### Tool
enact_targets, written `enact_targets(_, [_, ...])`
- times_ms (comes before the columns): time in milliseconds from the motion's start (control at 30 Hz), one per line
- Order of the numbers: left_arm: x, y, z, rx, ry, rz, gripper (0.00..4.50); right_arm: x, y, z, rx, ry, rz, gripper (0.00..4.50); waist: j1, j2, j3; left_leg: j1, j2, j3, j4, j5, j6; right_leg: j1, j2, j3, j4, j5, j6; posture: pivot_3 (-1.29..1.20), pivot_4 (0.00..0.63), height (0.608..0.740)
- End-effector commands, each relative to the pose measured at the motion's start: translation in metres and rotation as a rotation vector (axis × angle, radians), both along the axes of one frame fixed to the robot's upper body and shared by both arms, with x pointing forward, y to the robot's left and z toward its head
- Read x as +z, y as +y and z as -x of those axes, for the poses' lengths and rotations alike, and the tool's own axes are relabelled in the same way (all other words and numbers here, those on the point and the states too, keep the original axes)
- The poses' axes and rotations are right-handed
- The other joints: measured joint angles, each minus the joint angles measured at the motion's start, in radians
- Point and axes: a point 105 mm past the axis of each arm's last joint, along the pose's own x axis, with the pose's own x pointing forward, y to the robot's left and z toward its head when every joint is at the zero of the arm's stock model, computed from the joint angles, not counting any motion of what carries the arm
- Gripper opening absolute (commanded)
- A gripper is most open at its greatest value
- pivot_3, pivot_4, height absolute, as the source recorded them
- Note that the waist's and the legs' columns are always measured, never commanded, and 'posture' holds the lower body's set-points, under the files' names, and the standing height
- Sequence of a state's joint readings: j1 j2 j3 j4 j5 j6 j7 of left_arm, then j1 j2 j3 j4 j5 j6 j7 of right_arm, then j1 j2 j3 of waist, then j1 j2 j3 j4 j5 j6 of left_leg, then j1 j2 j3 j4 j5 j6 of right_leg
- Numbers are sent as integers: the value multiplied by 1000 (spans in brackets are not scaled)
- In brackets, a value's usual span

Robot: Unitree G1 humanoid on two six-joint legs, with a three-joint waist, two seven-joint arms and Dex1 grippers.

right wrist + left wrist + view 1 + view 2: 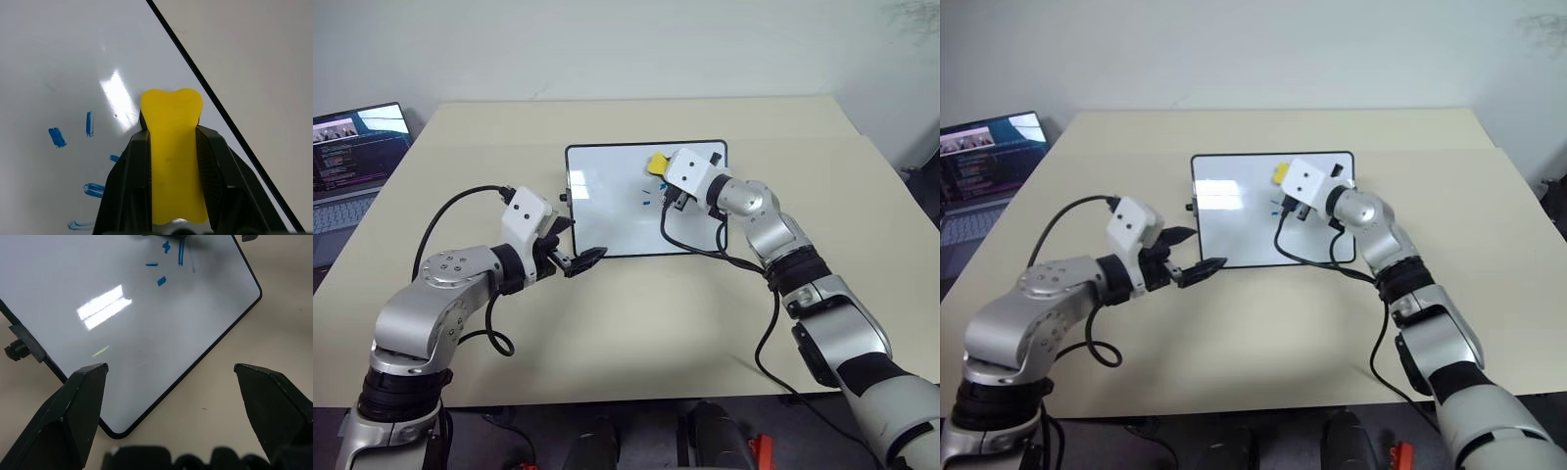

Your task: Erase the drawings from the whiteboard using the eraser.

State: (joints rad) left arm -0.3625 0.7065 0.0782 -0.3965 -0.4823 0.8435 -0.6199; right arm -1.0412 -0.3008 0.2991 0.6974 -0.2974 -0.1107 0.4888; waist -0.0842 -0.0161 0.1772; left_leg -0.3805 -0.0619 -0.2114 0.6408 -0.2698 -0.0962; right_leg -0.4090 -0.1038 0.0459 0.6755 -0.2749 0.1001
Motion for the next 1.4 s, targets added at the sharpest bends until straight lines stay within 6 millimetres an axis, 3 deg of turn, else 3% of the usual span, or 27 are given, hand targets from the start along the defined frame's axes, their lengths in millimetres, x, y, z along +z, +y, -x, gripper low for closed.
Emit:
enact_targets(33, [14, -1, 2, -6, -62, -3, 4500, 20, -3, -2, 14, -73, 45, 959, 0, 0, 0, 0, 0, 0, 0, 0, 0, 0, 0, 0, 0, 0, 0, 0, 150, 740])
enact_targets(200, [14, -2, 2, -4, -63, 0, 4500, 35, -31, -16, -87, -108, 50, 959, 0, 0, 0, 0, 0, 0, 0, 0, 0, 0, 0, 0, 0, 0, 0, 0, 150, 740])
enact_targets(367, [14, -1, 2, -3, -63, -1, 4500, 31, -45, -17, -98, -96, 69, 959, 0, 0, 0, 0, 0, 0, 0, 0, 0, 0, 0, 0, 0, 0, 0, 0, 150, 740])
enact_targets(733, [14, -1, 1, -9, -60, -3, 4500, -9, -18, 8, 66, 20, 135, 959, -2, 0, 0, 1, 0, 0, 1, 0, 0, 1, 0, 1, 2, 0, 0, 0, 150, 740])
enact_targets(933, [15, -1, 2, -9, -60, -4, 4500, 0, -29, 0, 2, -4, 130, 959, -1, 0, 0, 1, 0, 0, 2, 0, 0, 1, 1, 0, 3, 0, -1, 0, 150, 740])
enact_targets(1200, [15, -2, 1, -11, -63, -2, 4500, 25, -63, -22, -188, -70, 94, 815, 1, 0, 0, 1, 1, 0, 3, 0, 0, 1, 1, 0, 3, 1, -1, 0, 150, 740])
enact_targets(1400, [15, -3, 0, -13, -63, -1, 4500, 20, -60, -20, -155, -54, 107, 802, 1, 0, 0, 1, 1, 0, 3, 0, 0, 1, 1, 1, 3, 1, -1, 0, 150, 740])
